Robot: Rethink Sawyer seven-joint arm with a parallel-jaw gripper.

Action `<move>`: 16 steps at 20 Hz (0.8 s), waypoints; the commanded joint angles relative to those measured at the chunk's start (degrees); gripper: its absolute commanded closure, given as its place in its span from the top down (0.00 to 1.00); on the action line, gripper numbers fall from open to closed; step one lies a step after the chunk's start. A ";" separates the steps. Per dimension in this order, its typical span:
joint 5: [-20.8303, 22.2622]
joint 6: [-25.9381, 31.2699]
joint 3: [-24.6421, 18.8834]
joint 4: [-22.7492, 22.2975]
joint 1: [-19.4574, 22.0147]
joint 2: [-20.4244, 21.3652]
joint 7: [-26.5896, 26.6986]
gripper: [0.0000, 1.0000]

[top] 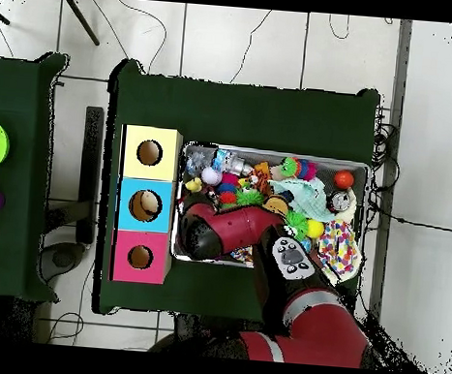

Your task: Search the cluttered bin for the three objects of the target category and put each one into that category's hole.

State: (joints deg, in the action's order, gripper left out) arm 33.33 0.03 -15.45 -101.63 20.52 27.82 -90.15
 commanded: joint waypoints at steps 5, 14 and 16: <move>2.91 -5.88 -0.47 10.65 0.79 -6.86 -4.71 1.00; 3.57 -5.87 0.06 12.25 0.49 -8.31 -3.99 1.00; 3.92 -5.77 0.17 12.83 0.48 -8.49 -3.57 1.00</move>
State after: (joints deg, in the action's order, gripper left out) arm 33.48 -0.18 -15.42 -100.93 20.50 27.58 -90.15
